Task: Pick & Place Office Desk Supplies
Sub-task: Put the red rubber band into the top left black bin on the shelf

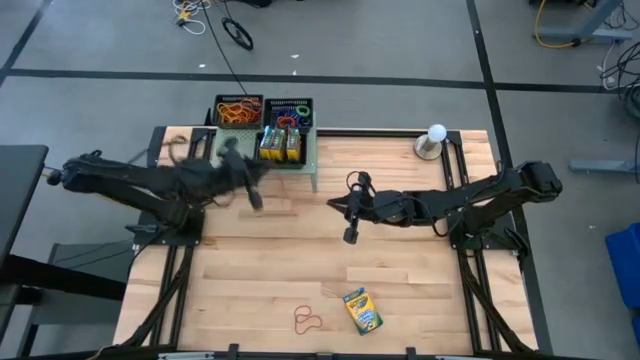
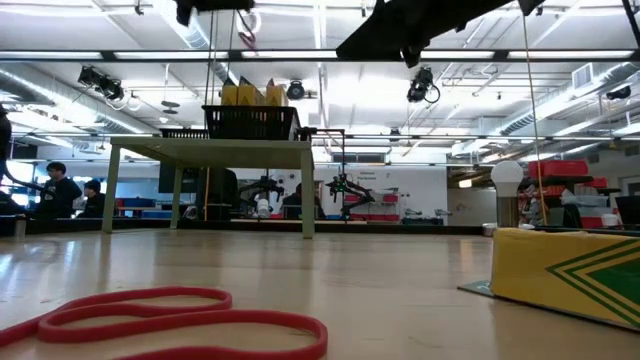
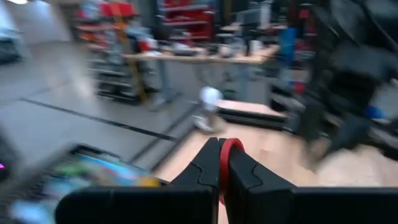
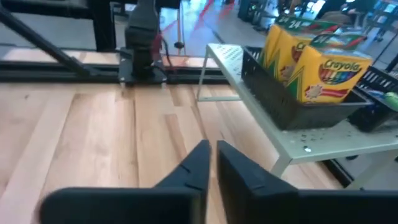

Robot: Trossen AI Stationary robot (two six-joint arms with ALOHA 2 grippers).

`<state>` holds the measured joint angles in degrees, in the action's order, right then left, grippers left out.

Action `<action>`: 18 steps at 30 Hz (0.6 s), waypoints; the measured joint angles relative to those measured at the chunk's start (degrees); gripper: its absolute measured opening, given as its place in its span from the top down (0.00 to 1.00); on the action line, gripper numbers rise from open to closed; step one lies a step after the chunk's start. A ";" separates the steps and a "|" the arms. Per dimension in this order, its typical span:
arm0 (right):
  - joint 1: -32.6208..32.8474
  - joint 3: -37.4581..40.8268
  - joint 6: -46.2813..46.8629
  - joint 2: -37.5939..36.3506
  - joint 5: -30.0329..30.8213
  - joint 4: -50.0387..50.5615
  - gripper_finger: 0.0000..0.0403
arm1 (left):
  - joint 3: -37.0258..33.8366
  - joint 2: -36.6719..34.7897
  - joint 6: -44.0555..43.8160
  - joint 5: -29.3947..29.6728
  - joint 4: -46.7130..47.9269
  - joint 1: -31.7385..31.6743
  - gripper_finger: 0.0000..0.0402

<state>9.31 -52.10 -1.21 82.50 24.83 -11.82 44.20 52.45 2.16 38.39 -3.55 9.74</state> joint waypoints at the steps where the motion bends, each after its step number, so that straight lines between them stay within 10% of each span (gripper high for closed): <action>1: -0.26 0.00 -0.22 0.00 -0.82 0.36 0.92 | 2.06 -0.88 0.80 1.09 2.46 -0.86 0.99; 8: -0.91 0.00 -2.16 0.00 -3.66 1.47 0.96 | 13.82 -2.75 9.10 8.67 12.80 -15.62 0.99; 18: -0.93 0.02 -3.01 0.00 -3.83 2.78 0.99 | 16.68 0.49 7.53 -17.03 13.94 -49.22 0.99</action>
<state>8.38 -52.07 -4.22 82.50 20.99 -9.04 60.88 52.93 9.69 21.37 10.39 -39.48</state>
